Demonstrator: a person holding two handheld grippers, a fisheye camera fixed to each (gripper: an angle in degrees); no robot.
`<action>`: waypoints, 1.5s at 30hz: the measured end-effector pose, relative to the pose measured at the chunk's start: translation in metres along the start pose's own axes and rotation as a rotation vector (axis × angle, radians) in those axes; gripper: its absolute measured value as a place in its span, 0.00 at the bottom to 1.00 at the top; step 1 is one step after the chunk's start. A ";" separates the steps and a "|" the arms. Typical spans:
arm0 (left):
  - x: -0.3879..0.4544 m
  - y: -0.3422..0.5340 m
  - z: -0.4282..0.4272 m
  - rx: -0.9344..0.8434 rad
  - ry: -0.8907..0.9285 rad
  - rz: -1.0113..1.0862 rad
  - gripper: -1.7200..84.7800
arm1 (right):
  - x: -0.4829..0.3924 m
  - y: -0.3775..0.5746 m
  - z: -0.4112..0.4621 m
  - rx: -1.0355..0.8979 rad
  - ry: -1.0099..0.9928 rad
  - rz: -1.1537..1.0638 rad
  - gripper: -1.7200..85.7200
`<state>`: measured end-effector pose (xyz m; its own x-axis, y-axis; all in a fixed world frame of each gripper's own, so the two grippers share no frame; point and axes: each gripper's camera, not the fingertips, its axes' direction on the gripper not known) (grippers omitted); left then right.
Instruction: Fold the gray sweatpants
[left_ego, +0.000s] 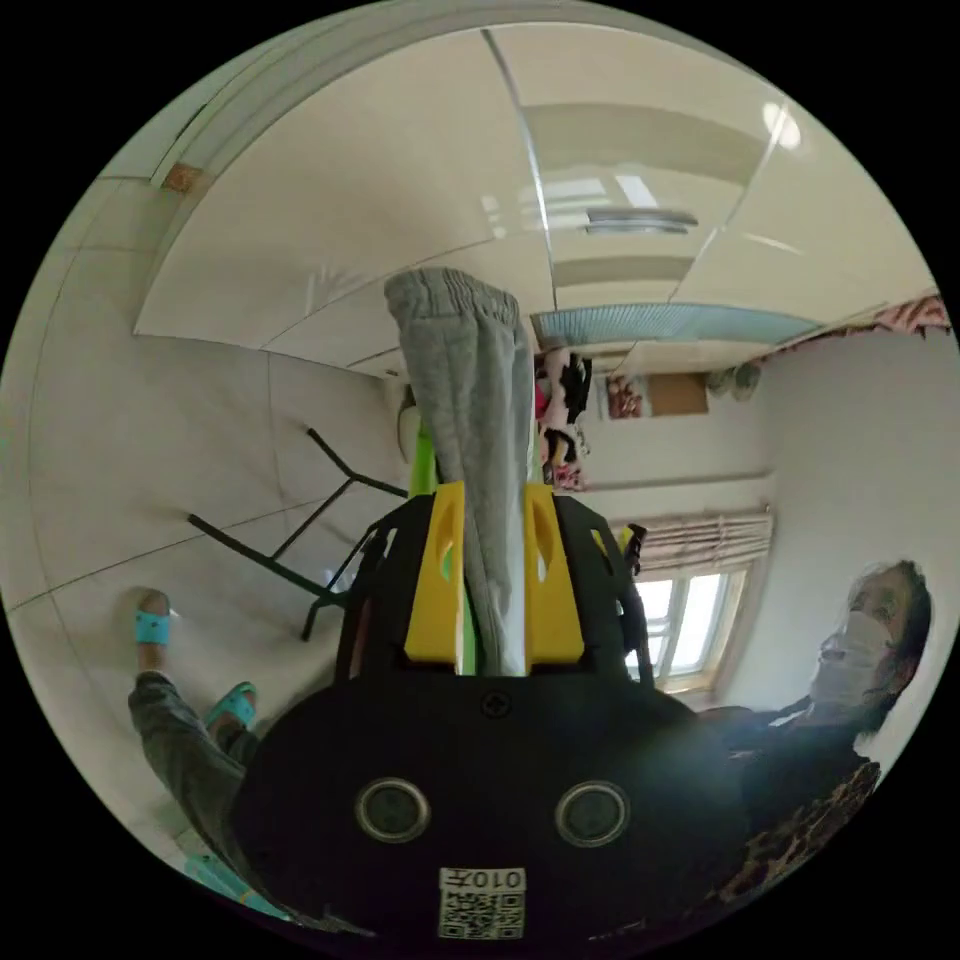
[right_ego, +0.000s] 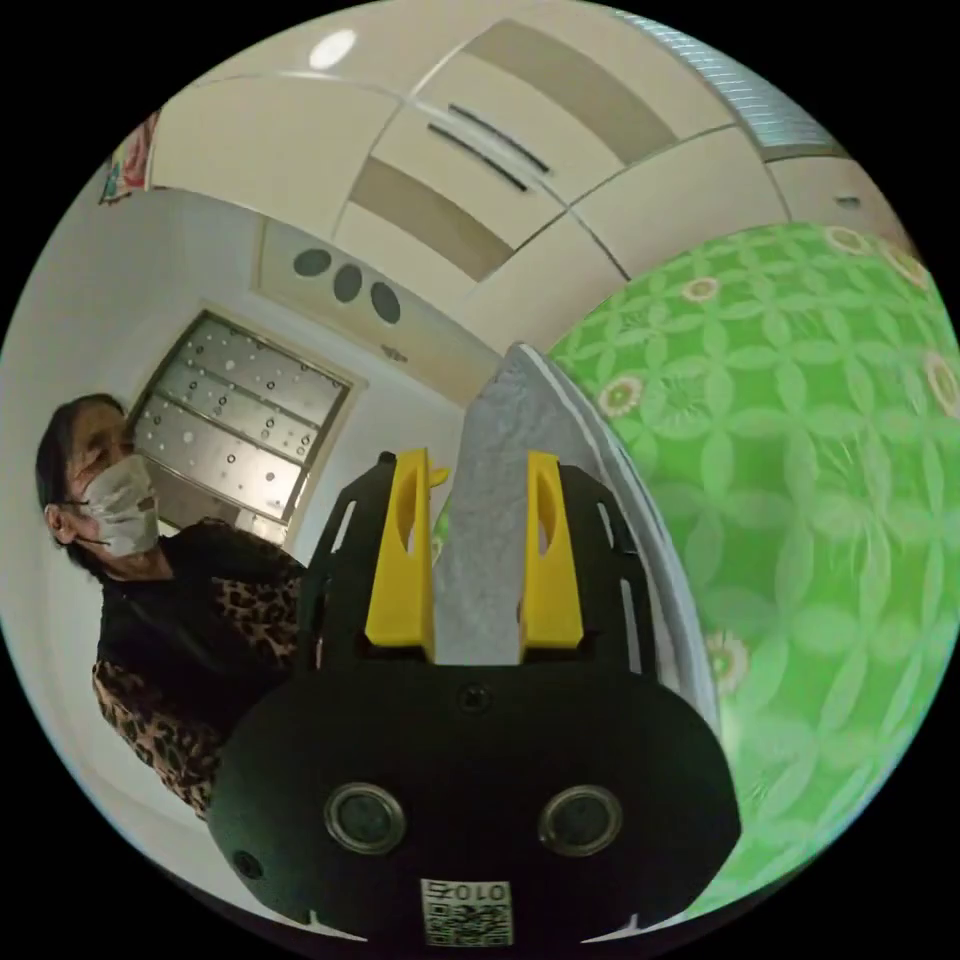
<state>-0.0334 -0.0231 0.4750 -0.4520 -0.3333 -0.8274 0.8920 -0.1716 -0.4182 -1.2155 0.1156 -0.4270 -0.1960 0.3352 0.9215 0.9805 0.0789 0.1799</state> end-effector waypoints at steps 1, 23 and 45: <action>-0.003 -0.013 -0.009 0.007 0.017 -0.009 0.12 | 0.005 -0.050 0.026 -0.066 0.044 0.015 0.18; -0.007 -0.152 -0.113 -0.056 0.171 0.115 0.18 | 0.028 -0.459 0.313 -0.690 -0.147 -0.206 0.16; 0.019 -0.161 -0.206 -0.029 0.173 0.204 0.13 | -0.064 -0.559 0.381 -0.524 0.186 -0.295 0.10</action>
<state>-0.1849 0.1888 0.4492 -0.2578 -0.1944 -0.9465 0.9655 -0.0893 -0.2446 -1.7561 0.4076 -0.7181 -0.4997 0.1969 0.8435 0.7706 -0.3436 0.5368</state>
